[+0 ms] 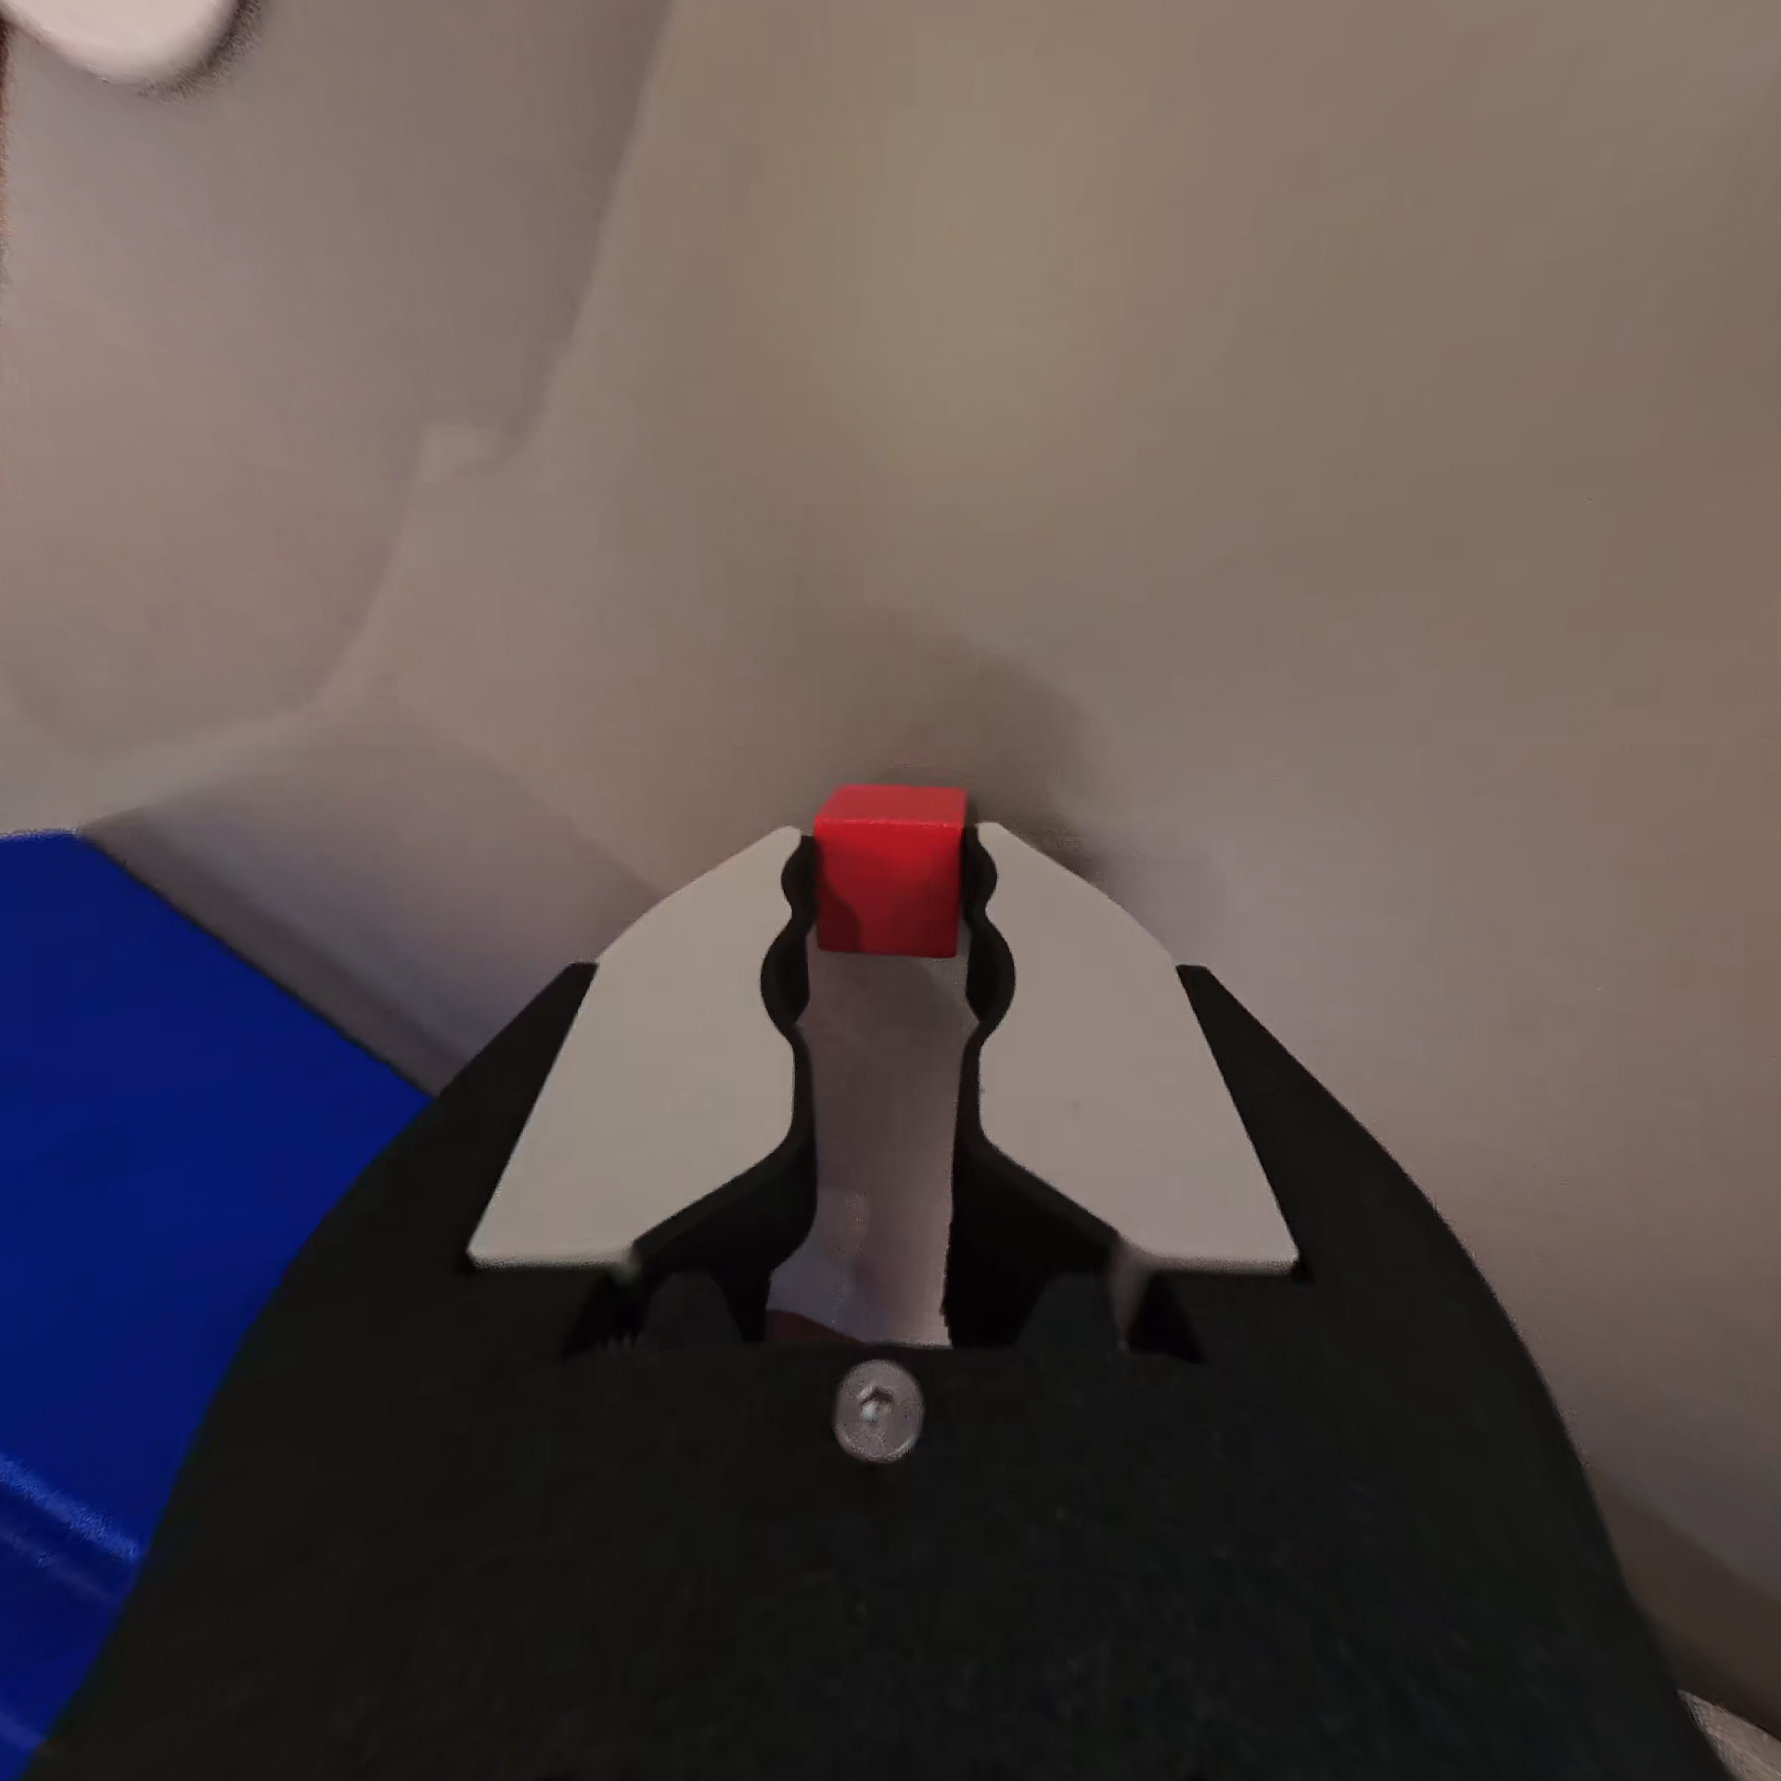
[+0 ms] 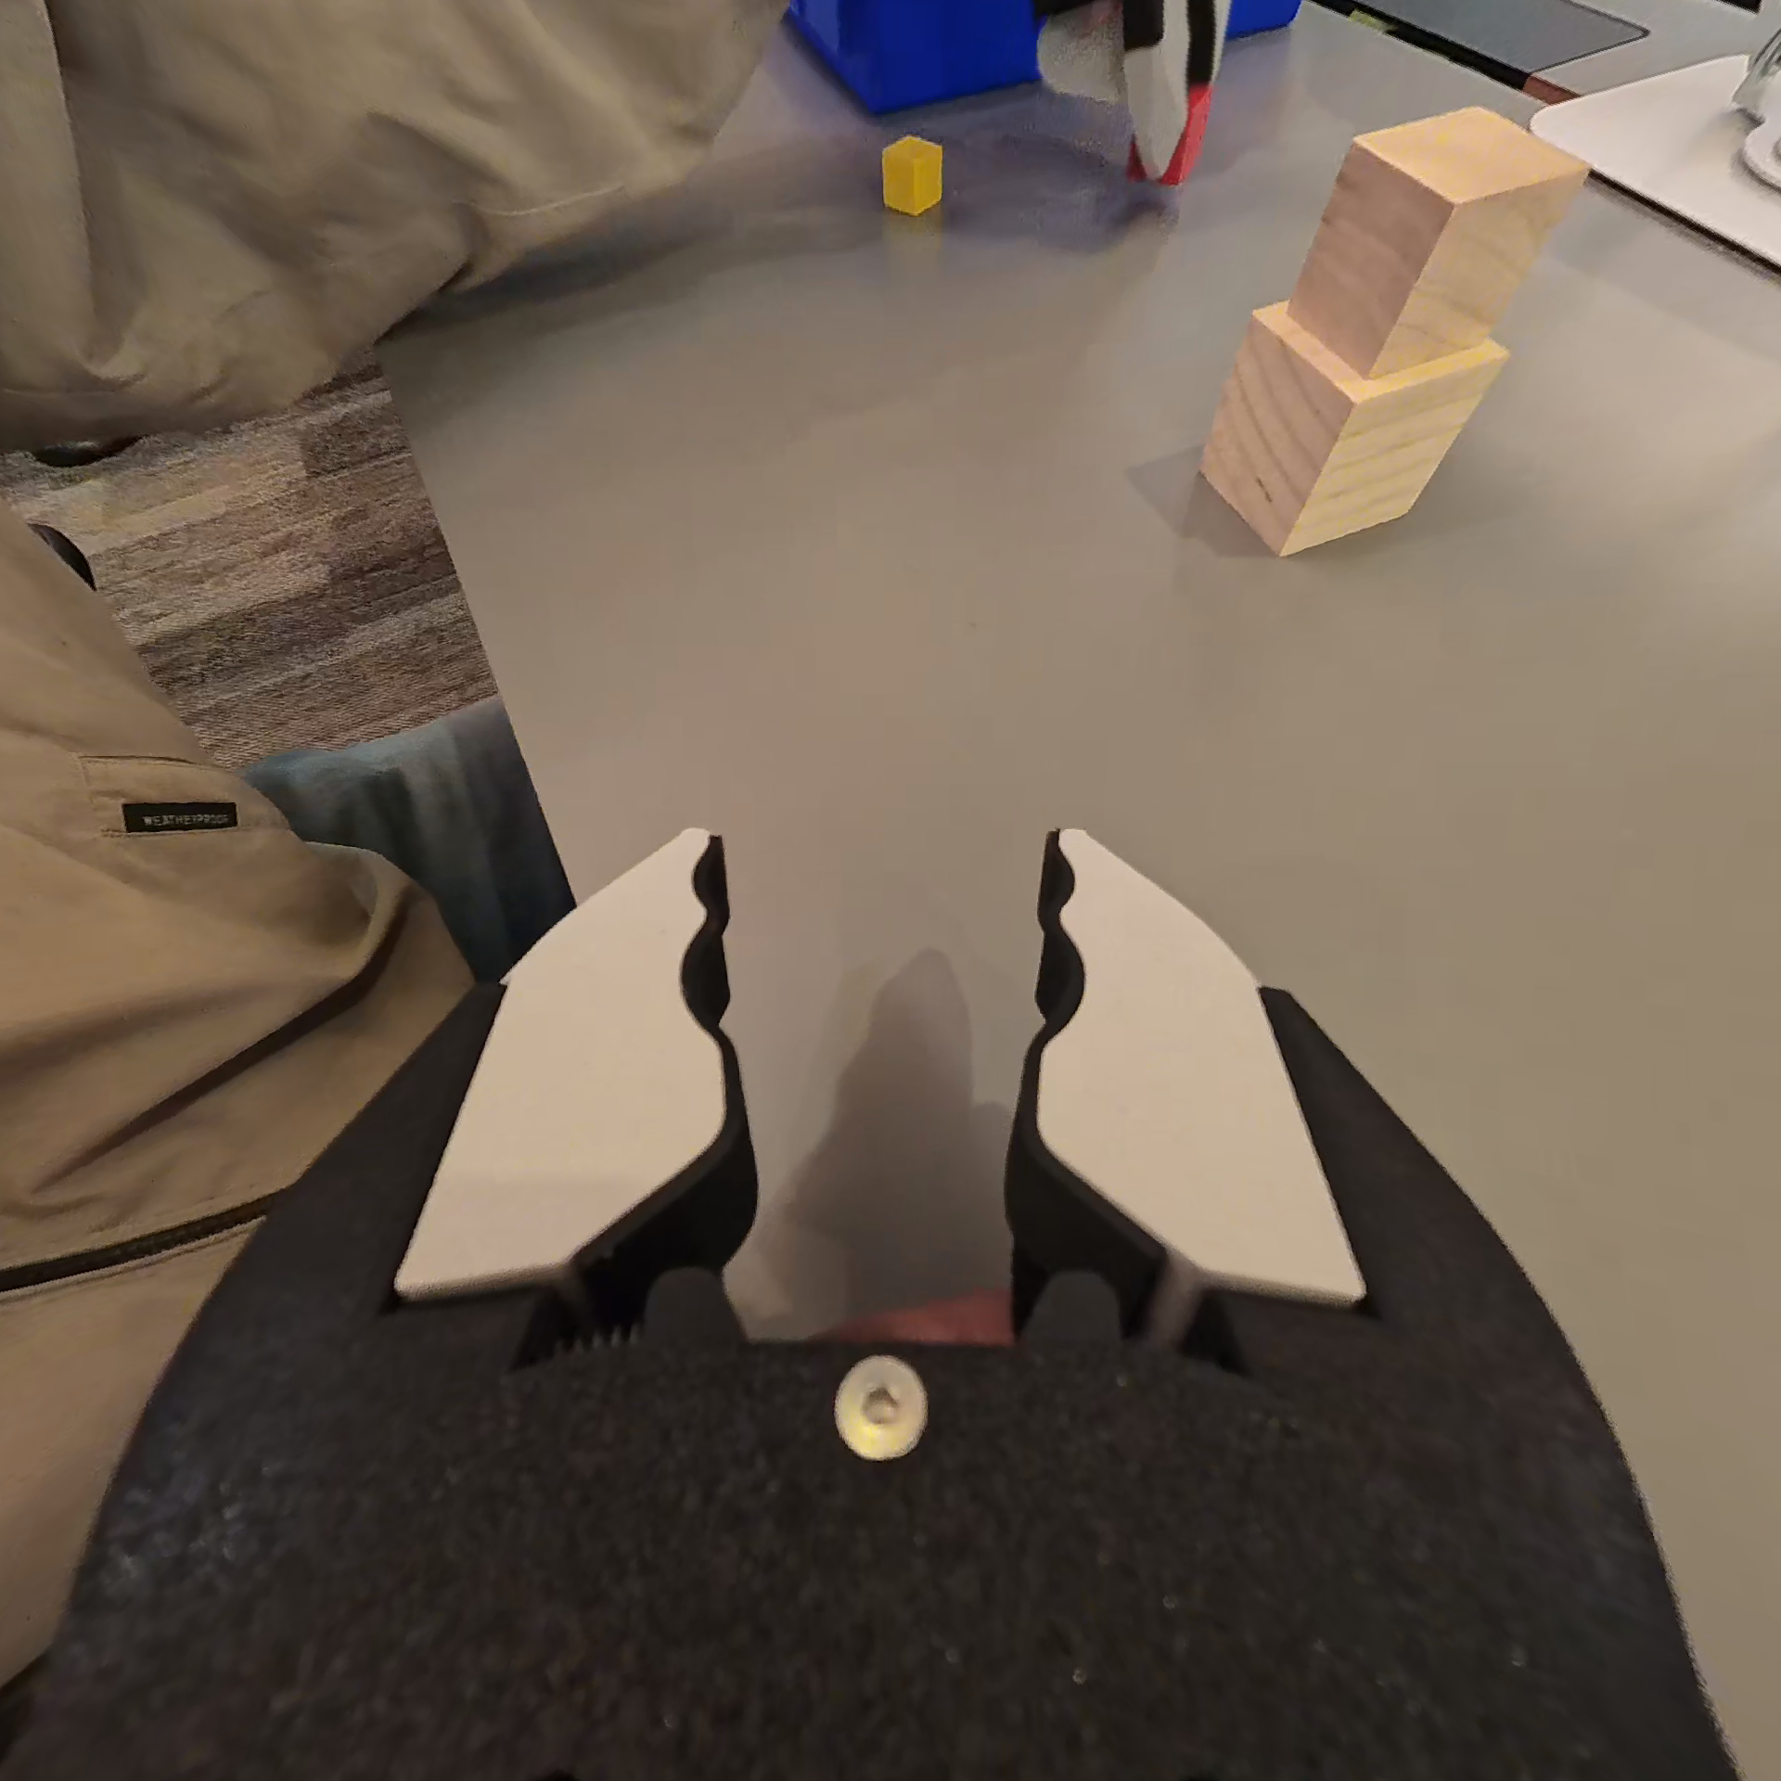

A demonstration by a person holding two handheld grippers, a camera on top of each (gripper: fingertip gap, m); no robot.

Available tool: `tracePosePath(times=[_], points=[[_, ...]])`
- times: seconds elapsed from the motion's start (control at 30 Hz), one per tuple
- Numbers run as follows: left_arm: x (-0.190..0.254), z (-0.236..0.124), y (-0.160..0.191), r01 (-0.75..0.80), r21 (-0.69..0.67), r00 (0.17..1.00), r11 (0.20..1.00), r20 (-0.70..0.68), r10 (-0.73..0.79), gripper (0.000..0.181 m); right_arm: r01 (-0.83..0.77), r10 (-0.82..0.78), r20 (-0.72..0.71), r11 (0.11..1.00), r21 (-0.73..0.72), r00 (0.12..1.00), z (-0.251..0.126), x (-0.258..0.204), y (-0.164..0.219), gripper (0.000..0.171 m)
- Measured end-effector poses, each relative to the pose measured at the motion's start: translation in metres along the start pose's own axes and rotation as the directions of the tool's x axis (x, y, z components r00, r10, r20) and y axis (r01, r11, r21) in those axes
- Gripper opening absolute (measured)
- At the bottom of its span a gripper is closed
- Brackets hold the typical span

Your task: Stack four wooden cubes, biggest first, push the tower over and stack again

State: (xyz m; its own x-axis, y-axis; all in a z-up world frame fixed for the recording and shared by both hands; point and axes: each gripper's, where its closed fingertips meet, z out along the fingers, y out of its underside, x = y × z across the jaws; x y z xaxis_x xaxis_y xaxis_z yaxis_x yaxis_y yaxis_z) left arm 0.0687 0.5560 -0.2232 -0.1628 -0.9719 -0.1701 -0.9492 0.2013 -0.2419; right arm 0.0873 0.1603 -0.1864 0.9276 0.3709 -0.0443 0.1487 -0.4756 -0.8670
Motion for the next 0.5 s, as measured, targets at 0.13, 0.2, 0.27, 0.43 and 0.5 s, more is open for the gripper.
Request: tracePosePath(times=[0.13, 0.2, 0.27, 0.43, 0.5], points=[[0.050, -0.057, -0.056, -0.154, 0.234, 0.986, 0.960, -0.027, 0.165, 0.028, -0.003, 0.003, -0.008, 1.000, 0.009, 1.000, -0.003, 0.002, -0.002, 0.061], [0.086, -0.087, -0.084, -0.263, 0.302, 0.958, 0.916, -0.026, 0.284, 0.028, -0.007, 0.007, -0.012, 1.000, 0.007, 1.000, -0.003, 0.004, -0.001, 0.061], [0.120, -0.104, -0.105, -0.370, 0.325, 0.918, 0.870, -0.016, 0.396, 0.028, -0.007, 0.007, -0.015, 1.000, 0.003, 1.000, -0.002, 0.004, 0.000, 0.060], [0.154, -0.100, -0.134, -0.546, 0.228, 0.832, 0.806, 0.028, 0.555, 0.028, 0.003, -0.003, -0.024, 1.000, -0.001, 1.000, -0.004, 0.002, -0.001, 0.060], [0.156, -0.090, -0.139, -0.553, 0.194, 0.825, 0.810, -0.006, 0.565, 0.028, 0.003, -0.003, -0.024, 1.000, -0.001, 1.000, -0.004, 0.001, -0.001, 0.060]])
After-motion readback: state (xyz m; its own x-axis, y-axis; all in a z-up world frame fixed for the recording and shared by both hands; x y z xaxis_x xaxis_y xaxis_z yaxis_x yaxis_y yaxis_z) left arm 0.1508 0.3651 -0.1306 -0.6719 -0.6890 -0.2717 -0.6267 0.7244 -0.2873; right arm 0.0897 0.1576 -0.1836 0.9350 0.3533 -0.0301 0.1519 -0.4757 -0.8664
